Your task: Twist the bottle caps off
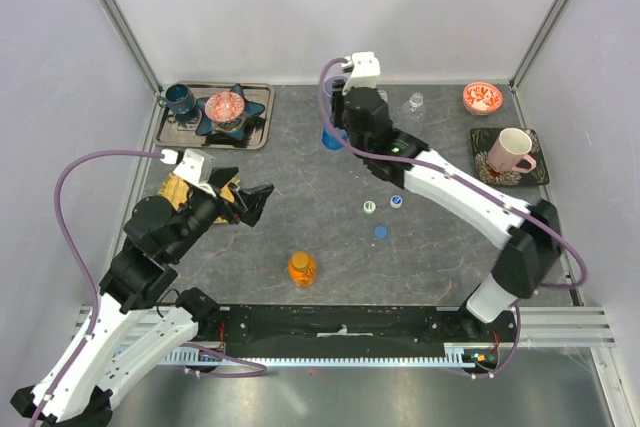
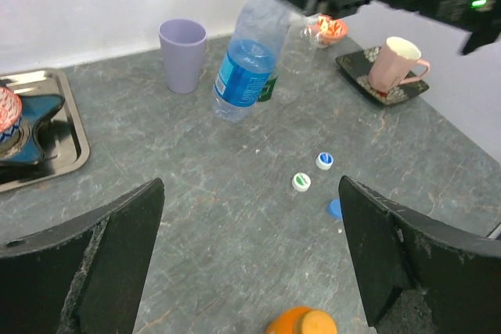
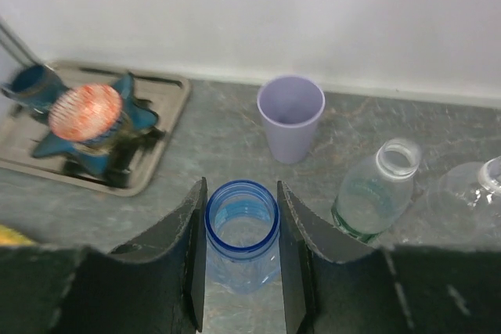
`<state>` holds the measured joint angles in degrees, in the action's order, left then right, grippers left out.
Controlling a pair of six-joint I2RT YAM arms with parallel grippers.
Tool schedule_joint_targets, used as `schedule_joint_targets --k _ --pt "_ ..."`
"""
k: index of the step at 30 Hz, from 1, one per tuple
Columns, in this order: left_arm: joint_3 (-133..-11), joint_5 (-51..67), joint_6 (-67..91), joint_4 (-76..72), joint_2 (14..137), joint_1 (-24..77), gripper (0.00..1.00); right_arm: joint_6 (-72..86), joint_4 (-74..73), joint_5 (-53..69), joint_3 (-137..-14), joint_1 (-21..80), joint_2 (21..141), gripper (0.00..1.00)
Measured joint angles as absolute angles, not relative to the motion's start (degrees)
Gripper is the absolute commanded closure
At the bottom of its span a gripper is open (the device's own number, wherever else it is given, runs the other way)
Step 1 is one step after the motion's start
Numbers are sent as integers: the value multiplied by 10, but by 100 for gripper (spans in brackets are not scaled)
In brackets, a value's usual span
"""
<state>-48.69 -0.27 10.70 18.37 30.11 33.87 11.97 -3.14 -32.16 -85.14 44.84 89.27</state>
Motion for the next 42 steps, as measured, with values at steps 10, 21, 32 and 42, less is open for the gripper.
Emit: schedule_joint_targets --k 10,21,32,42 --pt "-471 -5 93 227 280 339 2 98 12 -362 -880 433 1061 100" --pt "-465 -5 88 240 280 339 2 99 18 -365 -924 402 1101 100" --pt "-464 -5 88 240 289 339 2 110 3 -354 -931 398 1128 97" --pt "-464 -5 88 239 292 339 2 124 -28 -348 -943 396 1128 50"
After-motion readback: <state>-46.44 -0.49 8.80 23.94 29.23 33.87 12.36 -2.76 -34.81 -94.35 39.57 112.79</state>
